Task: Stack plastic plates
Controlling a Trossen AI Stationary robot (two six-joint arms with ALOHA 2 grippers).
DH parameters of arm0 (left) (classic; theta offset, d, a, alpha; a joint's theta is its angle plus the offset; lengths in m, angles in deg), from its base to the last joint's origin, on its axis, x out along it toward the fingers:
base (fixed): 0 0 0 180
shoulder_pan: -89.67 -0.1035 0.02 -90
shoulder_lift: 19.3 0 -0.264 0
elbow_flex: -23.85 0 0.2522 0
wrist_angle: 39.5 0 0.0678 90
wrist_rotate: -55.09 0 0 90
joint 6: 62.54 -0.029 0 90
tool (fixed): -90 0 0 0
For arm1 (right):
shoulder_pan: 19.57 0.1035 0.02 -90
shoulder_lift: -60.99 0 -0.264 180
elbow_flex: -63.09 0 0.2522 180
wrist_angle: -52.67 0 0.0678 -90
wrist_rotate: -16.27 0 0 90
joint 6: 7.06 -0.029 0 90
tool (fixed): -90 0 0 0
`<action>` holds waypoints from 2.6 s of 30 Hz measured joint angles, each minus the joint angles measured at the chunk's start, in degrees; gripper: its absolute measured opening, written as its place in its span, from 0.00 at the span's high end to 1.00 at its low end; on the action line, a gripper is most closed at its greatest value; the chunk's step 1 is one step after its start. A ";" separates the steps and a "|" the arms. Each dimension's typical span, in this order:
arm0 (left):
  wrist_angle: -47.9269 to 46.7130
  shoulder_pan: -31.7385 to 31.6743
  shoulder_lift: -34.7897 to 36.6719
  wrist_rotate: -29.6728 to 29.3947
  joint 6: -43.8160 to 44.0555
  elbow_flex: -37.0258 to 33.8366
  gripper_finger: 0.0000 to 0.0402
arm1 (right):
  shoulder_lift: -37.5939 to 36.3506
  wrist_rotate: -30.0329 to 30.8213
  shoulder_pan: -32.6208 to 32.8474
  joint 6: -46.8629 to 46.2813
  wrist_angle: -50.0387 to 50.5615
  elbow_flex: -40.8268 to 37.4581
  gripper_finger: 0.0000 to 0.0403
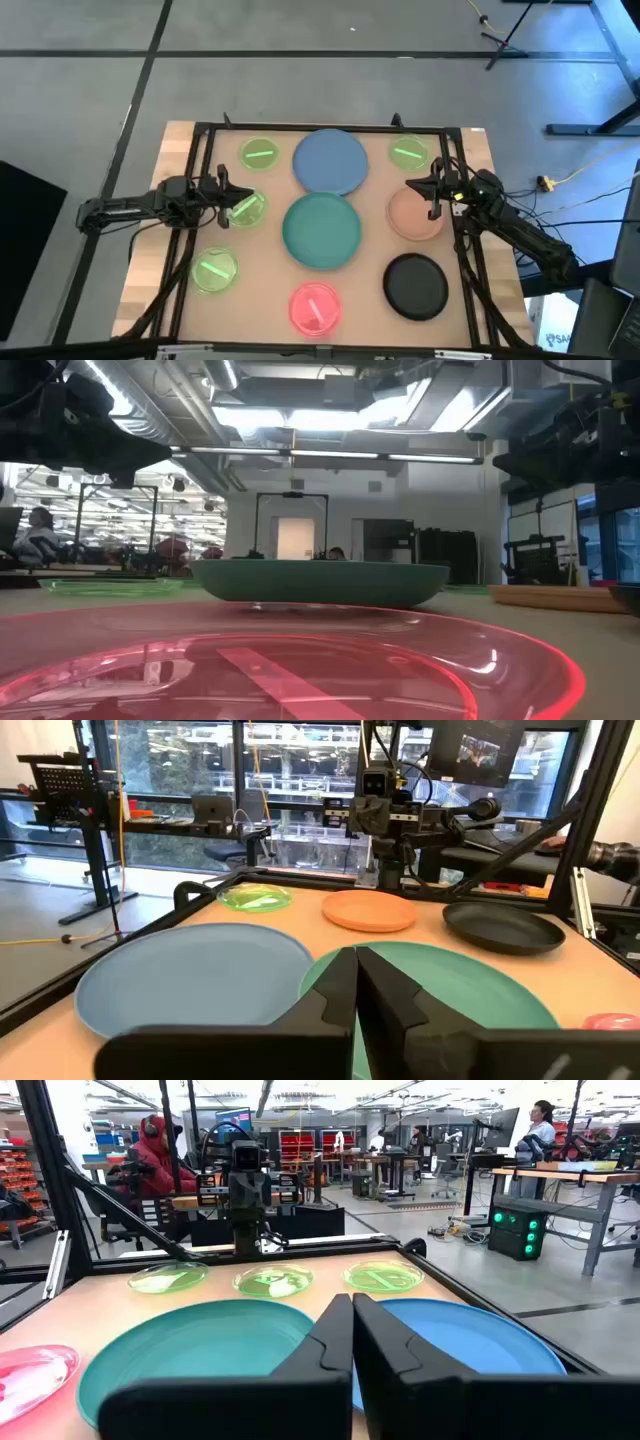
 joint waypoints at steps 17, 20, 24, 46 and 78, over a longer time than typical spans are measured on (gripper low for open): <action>0.00 0.00 0.00 -0.02 0.00 0.02 0.99 | 0.02 0.01 0.00 0.00 0.00 -0.01 1.00; 0.00 0.00 0.00 0.00 -0.02 0.02 0.99 | 0.02 0.00 -0.02 0.00 0.00 -0.02 1.00; 0.00 0.00 -0.01 0.00 0.00 0.01 0.99 | 0.02 0.00 0.00 0.01 0.00 -0.01 1.00; 3.37 -0.02 -0.02 -1.46 -1.49 0.00 0.99 | -0.02 -1.29 0.00 -9.01 -2.71 -0.07 1.00; 37.22 0.00 -27.04 -2.14 -4.51 0.02 0.99 | 51.48 16.34 16.02 -5.88 -16.56 19.19 1.00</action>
